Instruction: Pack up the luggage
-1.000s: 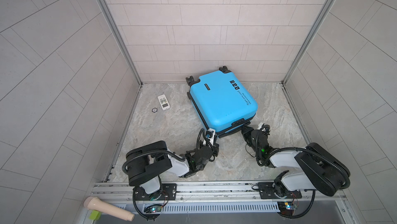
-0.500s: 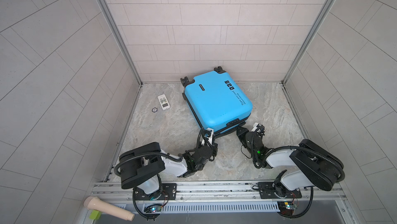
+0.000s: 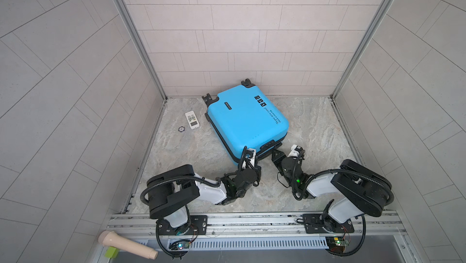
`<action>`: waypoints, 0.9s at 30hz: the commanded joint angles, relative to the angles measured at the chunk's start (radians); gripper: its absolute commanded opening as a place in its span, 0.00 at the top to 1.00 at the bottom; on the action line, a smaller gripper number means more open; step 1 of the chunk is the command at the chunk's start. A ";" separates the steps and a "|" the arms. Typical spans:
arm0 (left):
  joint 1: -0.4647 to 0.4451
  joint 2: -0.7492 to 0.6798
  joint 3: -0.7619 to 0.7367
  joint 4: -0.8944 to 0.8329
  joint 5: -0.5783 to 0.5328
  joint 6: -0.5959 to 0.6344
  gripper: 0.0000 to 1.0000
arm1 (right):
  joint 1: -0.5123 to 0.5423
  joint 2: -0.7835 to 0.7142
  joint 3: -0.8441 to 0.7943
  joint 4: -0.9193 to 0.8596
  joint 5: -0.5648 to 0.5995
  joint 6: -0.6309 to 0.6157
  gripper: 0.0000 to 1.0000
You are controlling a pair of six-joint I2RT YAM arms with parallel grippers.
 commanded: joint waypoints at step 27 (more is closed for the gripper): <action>-0.065 0.029 0.118 0.165 0.219 0.037 1.00 | -0.019 -0.584 0.026 -0.777 -0.271 -0.198 0.66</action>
